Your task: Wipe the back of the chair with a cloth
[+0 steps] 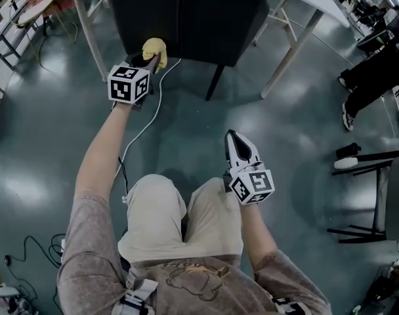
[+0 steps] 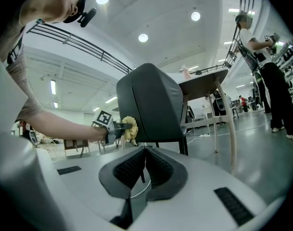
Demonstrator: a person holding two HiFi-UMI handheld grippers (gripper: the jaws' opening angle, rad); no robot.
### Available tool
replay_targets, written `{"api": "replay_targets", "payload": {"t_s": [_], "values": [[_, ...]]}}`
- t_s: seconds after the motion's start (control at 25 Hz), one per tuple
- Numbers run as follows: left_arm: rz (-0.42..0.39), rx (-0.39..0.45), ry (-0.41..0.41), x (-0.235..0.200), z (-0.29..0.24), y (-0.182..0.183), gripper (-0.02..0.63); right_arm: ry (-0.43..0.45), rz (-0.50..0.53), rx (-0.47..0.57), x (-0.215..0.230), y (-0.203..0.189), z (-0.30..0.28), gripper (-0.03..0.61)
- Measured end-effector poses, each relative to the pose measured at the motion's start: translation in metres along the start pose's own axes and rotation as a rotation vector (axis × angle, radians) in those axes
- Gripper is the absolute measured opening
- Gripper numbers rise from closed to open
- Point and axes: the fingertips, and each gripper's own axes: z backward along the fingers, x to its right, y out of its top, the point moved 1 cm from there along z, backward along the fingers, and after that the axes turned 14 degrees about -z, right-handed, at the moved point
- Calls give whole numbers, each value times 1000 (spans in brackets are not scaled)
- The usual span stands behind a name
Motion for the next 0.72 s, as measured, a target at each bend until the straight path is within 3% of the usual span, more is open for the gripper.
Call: {"api": "replay_targets", "payload": {"t_s": [0.24, 0.52, 0.72], "values": [[-38, -2, -95, 49, -34, 17, 70, -15, -3, 0, 6, 0, 6, 26], [-37, -1, -120, 74, -47, 25, 66, -25, 3, -1, 6, 0, 11, 26], [-58, 3, -179, 115, -72, 37, 66, -46, 8, -8, 10, -1, 20, 26]]}}
